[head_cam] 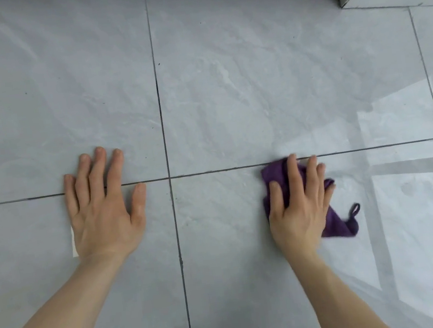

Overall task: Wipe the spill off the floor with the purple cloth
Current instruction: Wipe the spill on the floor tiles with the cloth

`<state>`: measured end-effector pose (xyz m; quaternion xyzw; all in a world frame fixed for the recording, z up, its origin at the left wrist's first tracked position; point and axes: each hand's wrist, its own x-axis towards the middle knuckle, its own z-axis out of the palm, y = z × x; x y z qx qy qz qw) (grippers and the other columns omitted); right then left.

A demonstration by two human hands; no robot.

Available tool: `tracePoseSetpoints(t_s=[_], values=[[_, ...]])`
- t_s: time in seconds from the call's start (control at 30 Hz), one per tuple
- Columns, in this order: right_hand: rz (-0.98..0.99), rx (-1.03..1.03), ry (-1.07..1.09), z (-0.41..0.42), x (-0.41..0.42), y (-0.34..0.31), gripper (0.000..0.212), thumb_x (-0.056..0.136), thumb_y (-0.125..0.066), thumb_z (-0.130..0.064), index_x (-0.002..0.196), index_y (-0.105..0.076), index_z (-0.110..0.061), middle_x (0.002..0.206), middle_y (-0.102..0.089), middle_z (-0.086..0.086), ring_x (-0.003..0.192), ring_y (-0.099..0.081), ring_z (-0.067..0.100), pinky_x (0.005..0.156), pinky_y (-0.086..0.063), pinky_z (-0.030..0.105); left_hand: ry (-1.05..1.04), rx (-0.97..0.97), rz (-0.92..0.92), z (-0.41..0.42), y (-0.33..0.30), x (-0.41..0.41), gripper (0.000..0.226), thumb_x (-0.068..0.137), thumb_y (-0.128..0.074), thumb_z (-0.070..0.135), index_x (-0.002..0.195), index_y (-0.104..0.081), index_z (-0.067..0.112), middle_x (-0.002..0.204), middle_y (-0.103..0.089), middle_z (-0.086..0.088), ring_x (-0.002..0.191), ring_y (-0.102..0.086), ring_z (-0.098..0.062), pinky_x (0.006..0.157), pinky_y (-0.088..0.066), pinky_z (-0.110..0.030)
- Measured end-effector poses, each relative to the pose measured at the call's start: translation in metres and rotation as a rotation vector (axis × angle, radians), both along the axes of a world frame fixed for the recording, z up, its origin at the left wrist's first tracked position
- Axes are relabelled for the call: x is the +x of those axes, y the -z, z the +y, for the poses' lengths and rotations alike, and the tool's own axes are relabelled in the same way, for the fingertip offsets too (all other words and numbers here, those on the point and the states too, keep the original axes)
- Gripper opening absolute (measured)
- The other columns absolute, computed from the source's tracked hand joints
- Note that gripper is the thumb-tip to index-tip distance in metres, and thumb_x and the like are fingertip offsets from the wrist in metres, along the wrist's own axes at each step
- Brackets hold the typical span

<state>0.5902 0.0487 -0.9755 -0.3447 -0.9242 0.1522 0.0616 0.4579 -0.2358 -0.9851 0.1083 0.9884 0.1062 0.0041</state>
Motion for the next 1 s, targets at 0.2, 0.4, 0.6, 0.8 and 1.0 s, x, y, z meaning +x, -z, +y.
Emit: tracePoseSetpoints(t_s=[0.2, 0.4, 0.6, 0.8, 1.0], values=[[0.038, 0.034, 0.014, -0.013, -0.104, -0.003, 0.06, 0.102, -0.047, -0.045, 0.157, -0.04, -0.023, 0.166, -0.03, 0.023, 0.155, -0.024, 0.042, 0.125, -0.012, 0.062, -0.003, -0.007, 0.004, 0.005, -0.001, 0.0, 0.069, 0.1, -0.026, 0.057, 0.161, -0.019, 0.026, 0.171, -0.018, -0.003, 0.16, -0.006, -0.023, 0.129, -0.002, -0.048], [0.052, -0.011, -0.459, -0.108, -0.091, 0.001, 0.052, 0.106, -0.046, -0.046, 0.154, -0.044, -0.027, 0.167, -0.031, 0.018, 0.158, -0.021, 0.036, 0.126, -0.014, 0.059, 0.007, 0.002, -0.002, 0.003, -0.003, 0.002, 0.069, 0.1, -0.029, 0.057, 0.161, -0.019, 0.026, 0.171, -0.019, -0.004, 0.16, -0.007, -0.024, 0.129, -0.002, -0.048], [-0.029, -0.078, -0.646, -0.116, 0.02, -0.004, 0.05, 0.108, -0.041, -0.046, 0.156, -0.04, -0.032, 0.17, -0.026, 0.012, 0.161, -0.012, 0.029, 0.128, -0.015, 0.057, 0.01, 0.004, -0.02, 0.003, -0.005, 0.001, 0.067, 0.101, -0.03, 0.054, 0.161, -0.017, 0.026, 0.171, -0.016, -0.003, 0.159, -0.006, -0.025, 0.128, -0.003, -0.051], [-0.003, -0.131, -0.692, -0.109, 0.033, -0.004, 0.052, 0.108, -0.046, -0.046, 0.157, -0.037, -0.032, 0.171, -0.024, 0.01, 0.161, -0.01, 0.027, 0.129, -0.01, 0.054, 0.007, 0.022, -0.041, 0.004, -0.008, 0.002, 0.067, 0.102, -0.03, 0.053, 0.162, -0.018, 0.025, 0.172, -0.015, -0.005, 0.16, -0.005, -0.025, 0.128, -0.003, -0.052], [0.015, -0.18, -0.629, -0.069, 0.053, -0.018, 0.05, 0.105, -0.057, -0.039, 0.151, -0.048, -0.023, 0.158, -0.041, 0.016, 0.156, -0.026, 0.033, 0.128, -0.019, 0.054, 0.073, 0.056, -0.039, 0.023, -0.024, 0.019, 0.065, 0.102, -0.031, 0.049, 0.16, -0.025, 0.022, 0.17, -0.021, -0.008, 0.159, -0.012, -0.028, 0.128, -0.002, -0.051]])
